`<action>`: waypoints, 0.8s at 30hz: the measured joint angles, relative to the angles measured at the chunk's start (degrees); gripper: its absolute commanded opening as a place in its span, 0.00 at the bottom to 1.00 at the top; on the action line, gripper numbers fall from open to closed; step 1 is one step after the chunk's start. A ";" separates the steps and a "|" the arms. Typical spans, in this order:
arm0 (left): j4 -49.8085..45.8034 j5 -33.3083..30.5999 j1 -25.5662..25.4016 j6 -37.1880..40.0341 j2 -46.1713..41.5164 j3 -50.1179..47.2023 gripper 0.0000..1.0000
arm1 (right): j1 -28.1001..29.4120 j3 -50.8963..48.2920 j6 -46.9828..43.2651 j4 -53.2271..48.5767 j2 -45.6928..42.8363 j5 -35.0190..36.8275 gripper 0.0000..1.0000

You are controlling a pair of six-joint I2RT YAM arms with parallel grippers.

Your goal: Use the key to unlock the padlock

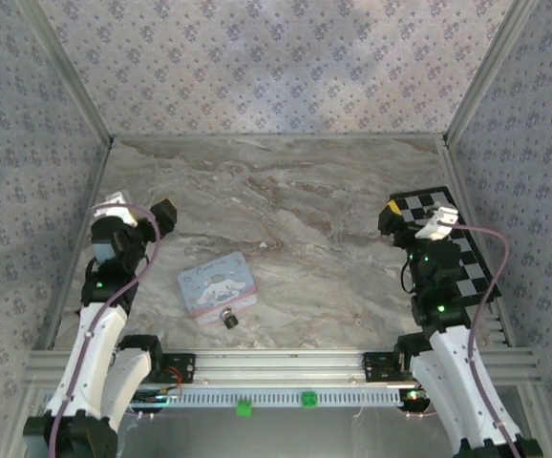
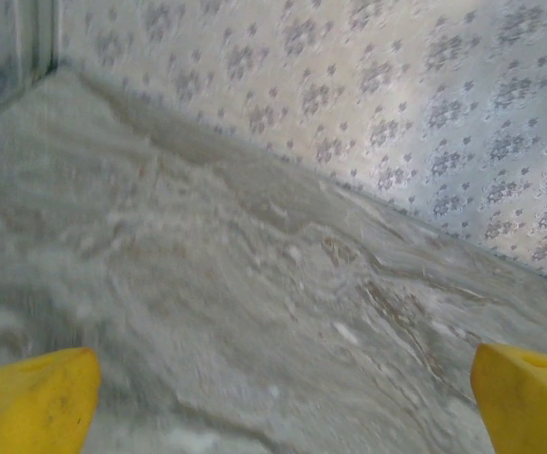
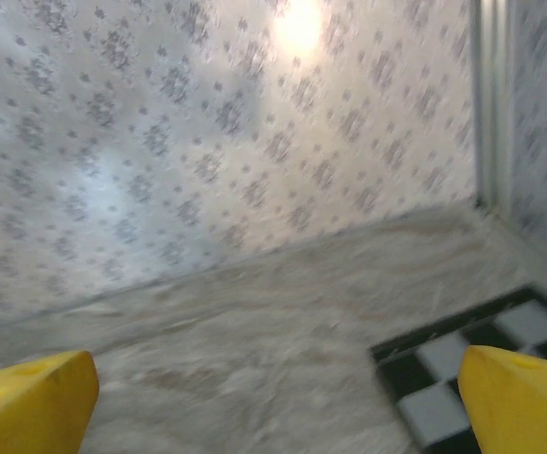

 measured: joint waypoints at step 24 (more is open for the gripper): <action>-18.03 -0.92 -34.42 -7.56 -8.09 -6.36 1.00 | 21.38 9.84 19.61 -45.33 15.98 -16.63 0.91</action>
